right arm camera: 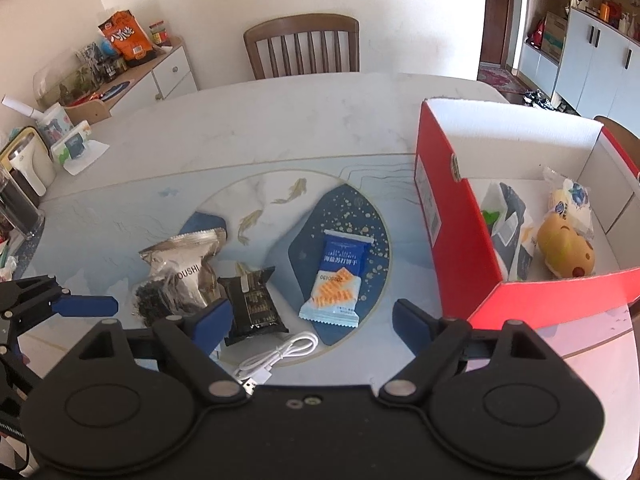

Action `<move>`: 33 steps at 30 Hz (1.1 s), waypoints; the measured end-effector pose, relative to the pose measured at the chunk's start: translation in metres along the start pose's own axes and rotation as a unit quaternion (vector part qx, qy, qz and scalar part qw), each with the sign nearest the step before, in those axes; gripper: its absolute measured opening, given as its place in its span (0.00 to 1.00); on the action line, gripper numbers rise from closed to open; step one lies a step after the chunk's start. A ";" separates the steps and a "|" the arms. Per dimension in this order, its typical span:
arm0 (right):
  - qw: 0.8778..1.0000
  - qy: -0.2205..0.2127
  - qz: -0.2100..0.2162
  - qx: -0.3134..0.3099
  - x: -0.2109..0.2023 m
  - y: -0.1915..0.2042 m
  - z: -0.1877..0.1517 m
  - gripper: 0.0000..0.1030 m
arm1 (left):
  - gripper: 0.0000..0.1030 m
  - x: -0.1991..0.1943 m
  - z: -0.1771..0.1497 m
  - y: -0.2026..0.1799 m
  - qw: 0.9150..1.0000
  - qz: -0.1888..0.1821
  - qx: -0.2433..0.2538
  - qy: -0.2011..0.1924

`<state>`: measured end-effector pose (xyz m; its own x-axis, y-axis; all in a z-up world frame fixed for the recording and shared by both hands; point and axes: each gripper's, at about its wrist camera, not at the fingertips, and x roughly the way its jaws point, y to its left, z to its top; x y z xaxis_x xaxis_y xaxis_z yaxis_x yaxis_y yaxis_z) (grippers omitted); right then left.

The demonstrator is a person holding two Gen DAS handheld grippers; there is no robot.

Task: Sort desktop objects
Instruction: 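Withdraw both grippers from the box toward the remaining snacks on the table, then grasp the white-blue milk carton with left gripper while right gripper grasps the white USB cable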

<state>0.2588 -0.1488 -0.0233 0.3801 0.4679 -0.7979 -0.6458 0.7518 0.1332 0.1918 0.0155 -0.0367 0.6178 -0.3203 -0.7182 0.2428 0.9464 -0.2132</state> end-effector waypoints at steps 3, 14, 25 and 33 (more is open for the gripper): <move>1.000 0.006 -0.002 -0.002 0.006 0.002 -0.005 0.85 | 0.89 0.006 -0.008 0.002 1.000 0.007 0.004 0.011; 0.998 0.051 -0.010 -0.022 0.044 0.025 -0.031 0.85 | 0.89 0.026 -0.023 0.013 1.000 0.003 0.007 0.029; 0.997 0.068 -0.036 -0.027 0.069 0.032 -0.037 0.80 | 0.89 0.036 -0.024 0.005 0.999 0.005 0.036 0.028; 0.997 0.070 -0.033 -0.016 0.065 0.020 -0.039 0.73 | 0.89 0.035 -0.029 -0.013 0.997 -0.027 0.062 0.036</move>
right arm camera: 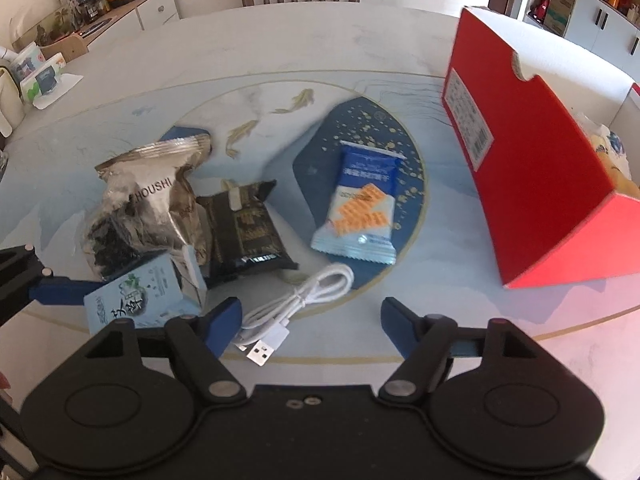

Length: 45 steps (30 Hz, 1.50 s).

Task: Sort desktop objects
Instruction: 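Grasp the white-blue milk carton with left gripper while right gripper grasps the white USB cable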

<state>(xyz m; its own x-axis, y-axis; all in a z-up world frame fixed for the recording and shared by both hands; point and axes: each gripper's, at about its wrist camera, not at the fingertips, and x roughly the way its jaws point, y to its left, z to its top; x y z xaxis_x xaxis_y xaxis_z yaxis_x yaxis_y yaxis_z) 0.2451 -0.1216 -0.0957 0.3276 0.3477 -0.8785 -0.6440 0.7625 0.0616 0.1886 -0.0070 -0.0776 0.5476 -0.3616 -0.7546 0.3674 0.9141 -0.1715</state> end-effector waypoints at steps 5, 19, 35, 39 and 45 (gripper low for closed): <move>1.000 0.003 0.001 0.015 -0.005 -0.010 0.001 0.73 | 0.89 0.001 0.002 -0.005 1.000 0.006 0.006 -0.003; 1.000 -0.004 -0.027 0.015 0.002 0.003 0.004 0.55 | 0.59 0.014 0.006 -0.010 0.997 0.070 0.015 0.010; 1.000 -0.012 -0.005 0.019 -0.011 0.005 -0.009 0.10 | 0.28 0.010 0.007 -0.010 0.996 0.085 -0.004 0.005; 1.000 -0.008 -0.004 0.024 -0.017 0.002 -0.017 0.09 | 0.28 0.007 0.004 -0.012 0.997 0.080 -0.003 0.005; 0.999 -0.004 0.006 0.033 -0.030 -0.005 -0.034 0.08 | 0.27 -0.001 -0.002 -0.023 0.997 0.072 0.013 -0.001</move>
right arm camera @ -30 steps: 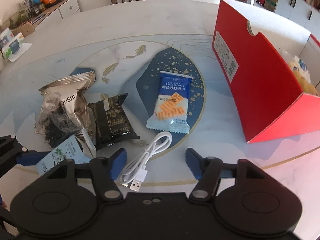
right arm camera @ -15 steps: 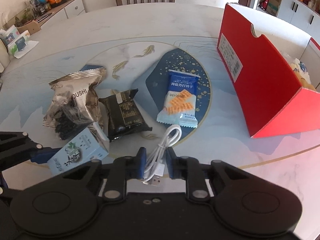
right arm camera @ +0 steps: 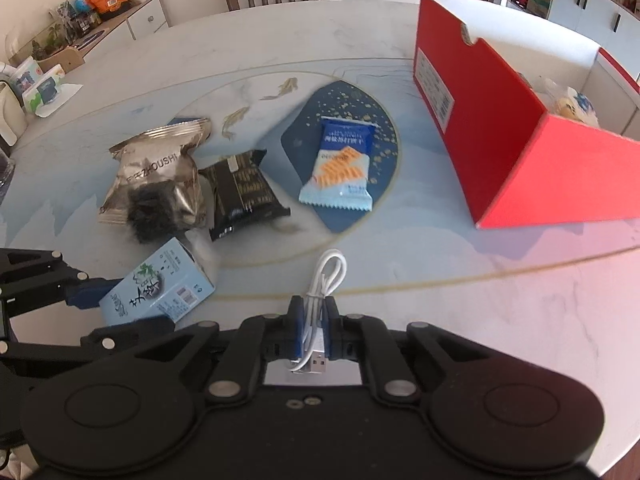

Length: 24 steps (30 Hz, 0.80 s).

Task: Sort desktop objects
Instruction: 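Grasp the white-blue milk carton with left gripper while right gripper grasps the white USB cable, then carry the milk carton and USB cable with both grippers over the red shoebox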

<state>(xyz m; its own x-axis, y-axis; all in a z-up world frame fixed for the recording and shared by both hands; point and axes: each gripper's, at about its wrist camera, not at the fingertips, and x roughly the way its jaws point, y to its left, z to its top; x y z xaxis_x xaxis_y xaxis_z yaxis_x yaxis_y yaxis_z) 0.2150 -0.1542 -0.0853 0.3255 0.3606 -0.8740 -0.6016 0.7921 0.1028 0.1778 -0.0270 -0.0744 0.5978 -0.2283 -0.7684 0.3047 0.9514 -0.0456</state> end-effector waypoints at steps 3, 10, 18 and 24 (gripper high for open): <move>1.000 0.001 0.003 0.002 -0.006 -0.002 -0.007 0.08 | 0.27 -0.005 -0.004 -0.004 1.000 -0.003 0.006 -0.004; 1.000 0.000 0.013 0.011 -0.022 -0.005 -0.018 0.05 | 0.27 -0.016 -0.003 -0.009 1.000 -0.020 -0.003 -0.008; 1.000 -0.005 0.016 0.023 -0.030 -0.012 -0.020 0.05 | 0.27 -0.027 0.004 -0.014 1.000 -0.024 -0.006 -0.018; 0.999 -0.021 0.017 0.028 -0.045 -0.018 -0.010 0.05 | 0.27 -0.033 0.012 -0.011 0.999 -0.028 -0.021 -0.025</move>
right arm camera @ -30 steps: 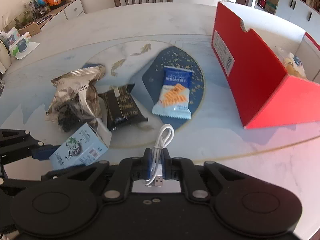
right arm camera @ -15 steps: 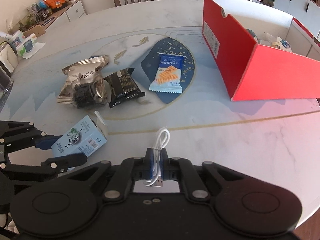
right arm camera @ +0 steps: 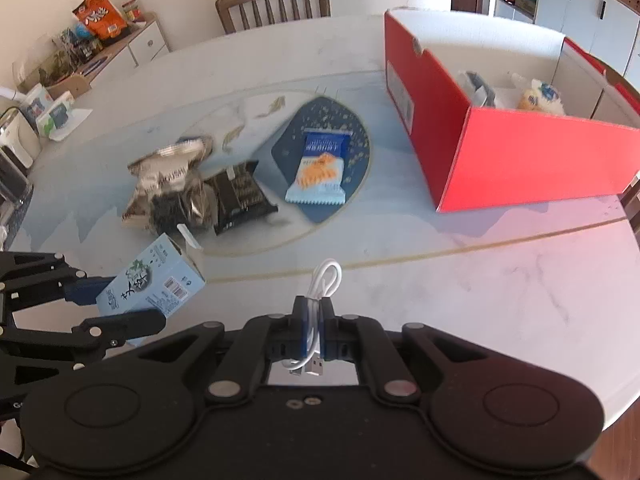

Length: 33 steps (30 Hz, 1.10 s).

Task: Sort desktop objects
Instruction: 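Carry the milk carton and USB cable with both grippers over the red shoebox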

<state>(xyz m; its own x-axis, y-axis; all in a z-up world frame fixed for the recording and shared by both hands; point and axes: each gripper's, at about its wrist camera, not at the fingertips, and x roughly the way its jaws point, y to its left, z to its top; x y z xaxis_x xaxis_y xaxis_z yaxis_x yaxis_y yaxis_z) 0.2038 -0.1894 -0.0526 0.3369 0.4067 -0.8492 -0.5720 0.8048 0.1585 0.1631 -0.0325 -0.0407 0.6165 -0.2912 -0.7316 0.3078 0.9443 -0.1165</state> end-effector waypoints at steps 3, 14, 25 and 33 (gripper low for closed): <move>1.000 -0.007 0.004 0.005 -0.008 -0.003 0.007 0.05 | 0.27 -0.004 0.006 0.001 1.000 -0.002 -0.005 -0.006; 0.998 -0.051 0.016 0.021 -0.044 -0.018 0.036 0.05 | 0.27 -0.017 0.035 -0.001 0.999 -0.010 -0.005 -0.033; 0.995 -0.096 0.016 0.029 -0.065 -0.046 0.072 0.05 | 0.27 -0.019 0.075 -0.014 0.998 -0.002 0.015 -0.068; 0.993 -0.114 0.020 0.027 -0.067 -0.083 0.095 0.05 | 0.27 -0.004 0.111 -0.026 0.996 0.008 0.015 -0.084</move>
<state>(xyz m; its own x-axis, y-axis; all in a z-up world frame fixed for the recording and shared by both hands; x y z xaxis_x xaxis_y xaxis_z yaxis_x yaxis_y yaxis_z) 0.2995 -0.2418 0.0387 0.4787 0.5221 -0.7059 -0.5498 0.8051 0.2227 0.2328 -0.0733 0.0394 0.7333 -0.3007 -0.6097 0.3173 0.9446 -0.0843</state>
